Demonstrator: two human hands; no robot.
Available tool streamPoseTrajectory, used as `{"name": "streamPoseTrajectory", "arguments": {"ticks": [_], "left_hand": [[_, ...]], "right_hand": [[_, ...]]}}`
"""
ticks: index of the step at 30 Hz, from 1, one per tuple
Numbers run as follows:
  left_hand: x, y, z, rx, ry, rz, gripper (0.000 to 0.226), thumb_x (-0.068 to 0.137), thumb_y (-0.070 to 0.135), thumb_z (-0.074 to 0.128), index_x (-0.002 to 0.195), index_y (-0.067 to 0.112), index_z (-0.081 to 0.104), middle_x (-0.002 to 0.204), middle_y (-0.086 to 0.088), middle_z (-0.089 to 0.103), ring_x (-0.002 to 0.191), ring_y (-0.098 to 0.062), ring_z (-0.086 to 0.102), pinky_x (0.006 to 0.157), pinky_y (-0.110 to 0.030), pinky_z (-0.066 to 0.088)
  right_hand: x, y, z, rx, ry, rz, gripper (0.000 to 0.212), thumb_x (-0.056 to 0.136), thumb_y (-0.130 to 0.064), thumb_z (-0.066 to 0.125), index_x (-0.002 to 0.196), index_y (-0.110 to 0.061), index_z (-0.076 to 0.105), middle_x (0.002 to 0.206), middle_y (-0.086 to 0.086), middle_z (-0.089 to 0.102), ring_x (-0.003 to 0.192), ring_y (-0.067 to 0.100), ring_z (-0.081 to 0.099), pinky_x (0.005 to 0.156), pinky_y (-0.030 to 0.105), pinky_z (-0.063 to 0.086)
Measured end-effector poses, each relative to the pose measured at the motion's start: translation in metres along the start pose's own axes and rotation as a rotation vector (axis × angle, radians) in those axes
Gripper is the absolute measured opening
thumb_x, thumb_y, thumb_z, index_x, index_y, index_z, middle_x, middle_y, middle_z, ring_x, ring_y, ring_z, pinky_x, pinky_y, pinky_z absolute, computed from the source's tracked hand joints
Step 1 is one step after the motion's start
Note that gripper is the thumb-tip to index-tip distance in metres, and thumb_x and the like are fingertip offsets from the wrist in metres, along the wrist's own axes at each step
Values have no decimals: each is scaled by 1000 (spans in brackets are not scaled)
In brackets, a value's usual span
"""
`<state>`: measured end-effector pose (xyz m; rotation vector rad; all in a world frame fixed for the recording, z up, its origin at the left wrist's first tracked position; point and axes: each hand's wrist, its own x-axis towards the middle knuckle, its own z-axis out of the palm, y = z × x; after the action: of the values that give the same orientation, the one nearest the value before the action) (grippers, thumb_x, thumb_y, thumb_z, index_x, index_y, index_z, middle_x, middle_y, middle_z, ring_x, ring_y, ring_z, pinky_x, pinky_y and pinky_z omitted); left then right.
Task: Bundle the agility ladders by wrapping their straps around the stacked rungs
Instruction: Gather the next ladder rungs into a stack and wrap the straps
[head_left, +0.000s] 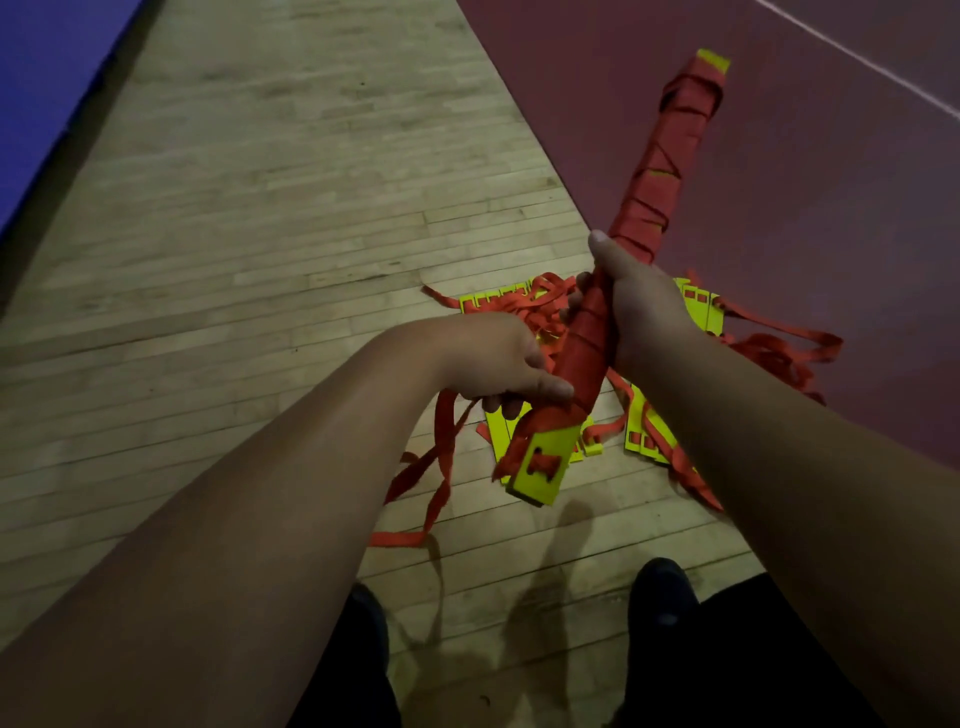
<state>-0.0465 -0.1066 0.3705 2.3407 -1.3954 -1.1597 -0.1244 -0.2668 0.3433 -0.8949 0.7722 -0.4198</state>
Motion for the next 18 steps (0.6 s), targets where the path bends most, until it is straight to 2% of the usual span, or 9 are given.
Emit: {"name": "streamPoseTrajectory", "arguments": {"ticks": [3,5,7,10,12,15,18], "left_hand": [[4,2,6,128,41,-27,48,104,61,60,79,22,74,69,10,77,61,-6,70,68,-29,47],[6,7,9,168,50,-47,58,102,69,57,77,20,74,68,7,76,63,-10,71,69,-30,50],[6,14,14,187,61,-75,68,94,81,57,73,18,67,64,6,68,64,-16,65,65,-31,47],[10,16,25,348,140,-129,80,75,95,63,76,15,63,70,3,65,69,-19,64,63,-33,47],[12,13,29,439,241,-151,73,75,91,68,77,18,63,74,3,66,69,-18,63,64,-34,47],[14,6,23,334,272,-85,59,83,78,73,78,20,64,75,3,66,71,-18,64,65,-33,49],[8,0,9,6,164,-22,50,84,72,78,92,23,72,82,7,72,76,-13,70,68,-32,53]], "right_hand": [[13,11,-4,-116,143,-72,48,92,-33,85,122,-4,62,79,12,70,59,27,69,65,46,64],[17,14,-7,-195,197,-92,56,84,-46,87,118,-8,63,94,15,76,73,30,77,76,55,67],[23,17,-11,-258,220,-107,57,79,-56,84,110,-13,62,102,17,77,84,34,80,78,58,66],[26,18,-9,-289,211,-86,53,86,-54,77,113,-11,60,109,19,75,85,33,79,75,57,67],[26,15,-5,-256,204,-66,41,96,-42,73,117,-9,60,105,16,74,77,28,79,75,55,67],[23,7,-2,-157,178,-23,35,103,-29,70,125,-3,61,94,14,71,65,23,75,67,45,67],[10,-2,0,62,78,47,27,101,-24,70,116,-4,59,74,8,65,58,21,68,60,34,60]]}}
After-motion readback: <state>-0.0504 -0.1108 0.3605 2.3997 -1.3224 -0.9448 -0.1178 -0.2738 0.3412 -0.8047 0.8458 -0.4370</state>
